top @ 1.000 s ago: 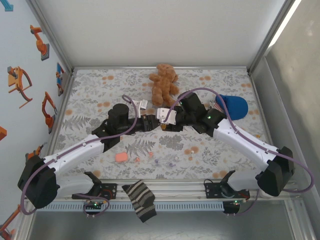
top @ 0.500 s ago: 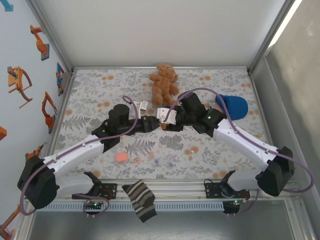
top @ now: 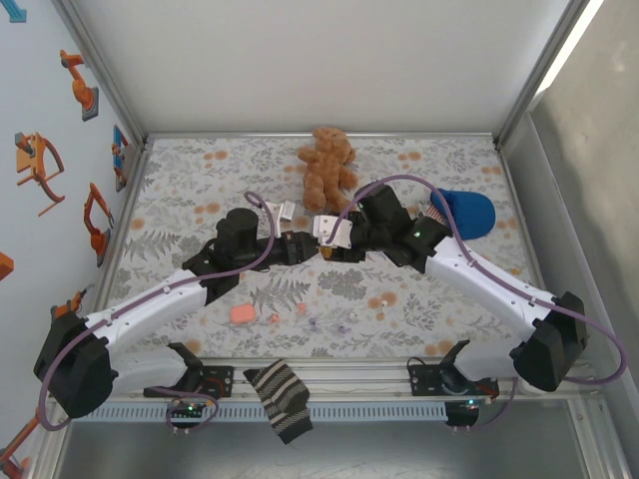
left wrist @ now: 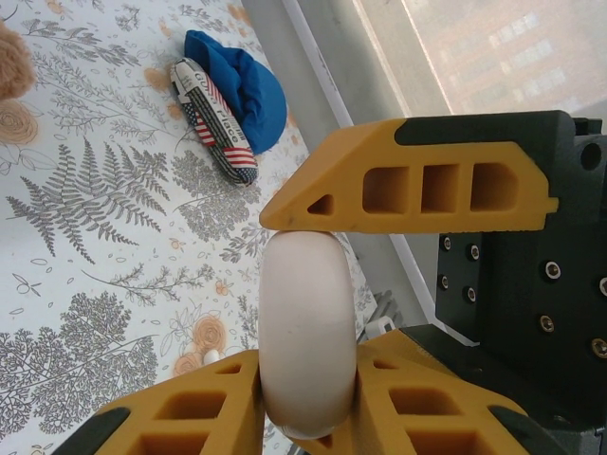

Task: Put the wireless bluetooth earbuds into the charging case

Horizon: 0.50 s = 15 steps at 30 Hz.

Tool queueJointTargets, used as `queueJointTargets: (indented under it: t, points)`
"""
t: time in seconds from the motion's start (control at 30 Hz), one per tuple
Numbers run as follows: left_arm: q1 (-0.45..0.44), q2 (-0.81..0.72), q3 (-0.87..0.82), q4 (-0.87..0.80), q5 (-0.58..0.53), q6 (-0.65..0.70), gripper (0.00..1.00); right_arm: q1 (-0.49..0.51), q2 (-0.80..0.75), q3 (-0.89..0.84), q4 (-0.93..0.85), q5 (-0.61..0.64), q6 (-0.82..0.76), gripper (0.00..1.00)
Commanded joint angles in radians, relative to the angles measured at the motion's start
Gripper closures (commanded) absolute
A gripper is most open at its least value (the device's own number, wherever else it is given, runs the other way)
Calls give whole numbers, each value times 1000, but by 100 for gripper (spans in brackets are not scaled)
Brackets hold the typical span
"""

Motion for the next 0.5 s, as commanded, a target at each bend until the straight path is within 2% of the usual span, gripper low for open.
queueJointTargets:
  t: [0.0, 0.1, 0.47]
  points:
    - [-2, -14, 31, 23, -12, 29, 71, 8, 6, 12, -14, -25, 18, 48]
    - [-3, -12, 32, 22, -13, 31, 67, 9, 8, 11, -15, -25, 20, 48]
    - [-3, -11, 28, 18, -12, 30, 71, 9, 7, 11, -10, -29, 26, 48]
